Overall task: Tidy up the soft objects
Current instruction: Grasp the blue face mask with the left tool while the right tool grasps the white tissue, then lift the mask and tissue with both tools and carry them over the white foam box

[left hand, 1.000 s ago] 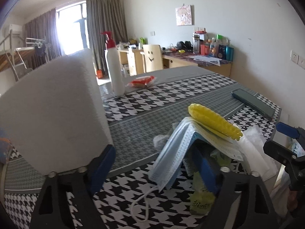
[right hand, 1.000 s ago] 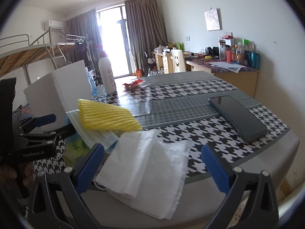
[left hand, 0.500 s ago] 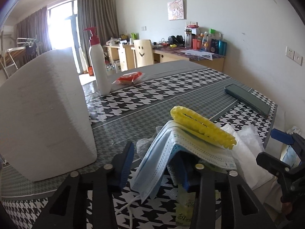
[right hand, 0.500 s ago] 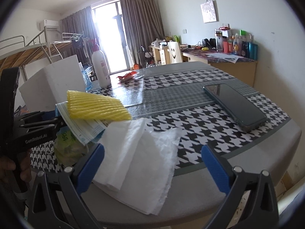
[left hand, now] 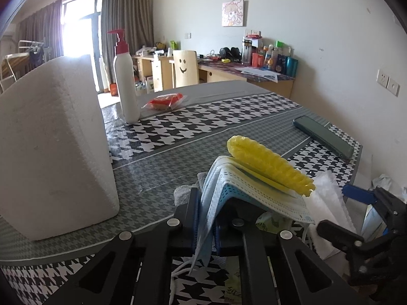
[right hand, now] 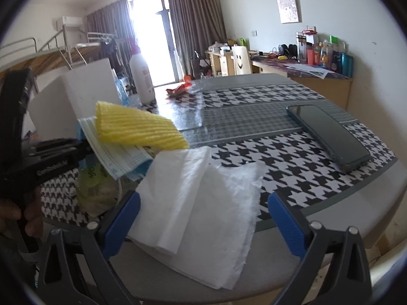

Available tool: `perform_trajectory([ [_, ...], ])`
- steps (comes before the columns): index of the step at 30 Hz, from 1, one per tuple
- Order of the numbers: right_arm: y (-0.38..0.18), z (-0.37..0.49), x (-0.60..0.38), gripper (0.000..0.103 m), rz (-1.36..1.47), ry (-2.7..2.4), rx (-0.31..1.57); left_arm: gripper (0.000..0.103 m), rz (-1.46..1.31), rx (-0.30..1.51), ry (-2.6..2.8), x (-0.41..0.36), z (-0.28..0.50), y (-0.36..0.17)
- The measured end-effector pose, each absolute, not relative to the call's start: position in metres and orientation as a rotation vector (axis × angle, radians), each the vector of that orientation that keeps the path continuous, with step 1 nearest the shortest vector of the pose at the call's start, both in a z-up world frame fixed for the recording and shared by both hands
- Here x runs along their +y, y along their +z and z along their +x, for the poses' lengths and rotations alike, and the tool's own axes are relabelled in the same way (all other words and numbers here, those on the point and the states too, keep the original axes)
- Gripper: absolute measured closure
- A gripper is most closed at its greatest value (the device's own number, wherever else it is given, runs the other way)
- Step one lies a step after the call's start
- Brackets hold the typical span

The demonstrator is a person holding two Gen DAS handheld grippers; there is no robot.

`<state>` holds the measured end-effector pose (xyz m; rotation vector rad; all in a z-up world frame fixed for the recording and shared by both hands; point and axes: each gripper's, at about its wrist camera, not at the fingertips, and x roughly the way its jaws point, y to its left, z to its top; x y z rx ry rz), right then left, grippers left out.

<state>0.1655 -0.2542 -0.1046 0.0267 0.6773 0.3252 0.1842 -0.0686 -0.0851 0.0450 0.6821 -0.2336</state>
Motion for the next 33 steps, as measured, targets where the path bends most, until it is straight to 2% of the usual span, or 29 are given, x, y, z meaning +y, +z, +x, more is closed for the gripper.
perform_trajectory([
  [4, -0.107, 0.166, -0.250, 0.014, -0.006, 0.326, 0.701, 0.094, 0.030, 0.675, -0.242, -0.066, 0.183, -0.084],
  [7, -0.109, 0.167, -0.248, 0.026, -0.026, 0.322, 0.725, 0.094, 0.022, 0.667, -0.250, -0.064, 0.180, -0.082],
  [9, -0.111, 0.168, -0.248, 0.039, -0.036, 0.315, 0.738, 0.094, 0.018, 0.658, -0.254, -0.063, 0.178, -0.081],
  [12, -0.110, 0.167, -0.248, 0.052, -0.043, 0.307, 0.745, 0.094, 0.004, 0.647, -0.257, -0.059, 0.175, -0.079],
  [14, -0.109, 0.166, -0.248, 0.056, -0.041, 0.308, 0.751, 0.094, 0.000, 0.647, -0.259, -0.057, 0.174, -0.079],
  [19, -0.109, 0.166, -0.248, 0.057, -0.053, 0.295, 0.756, 0.095, -0.014, 0.635, -0.257, -0.051, 0.170, -0.076],
  [20, -0.109, 0.167, -0.247, 0.065, -0.056, 0.292, 0.756, 0.095, -0.014, 0.631, -0.257, -0.050, 0.169, -0.075],
  [21, -0.109, 0.168, -0.247, 0.078, -0.055, 0.291, 0.757, 0.096, -0.016, 0.625, -0.258, -0.049, 0.168, -0.074],
  [23, -0.108, 0.169, -0.248, 0.090, -0.037, 0.301, 0.767, 0.096, -0.021, 0.615, -0.256, -0.047, 0.166, -0.071],
  [26, -0.104, 0.170, -0.251, 0.094, -0.027, 0.302, 0.768, 0.096, -0.033, 0.601, -0.253, -0.042, 0.161, -0.067],
  [33, -0.080, 0.164, -0.255, 0.094, -0.009, 0.287, 0.699, 0.096, -0.057, 0.550, -0.244, -0.027, 0.142, -0.051],
])
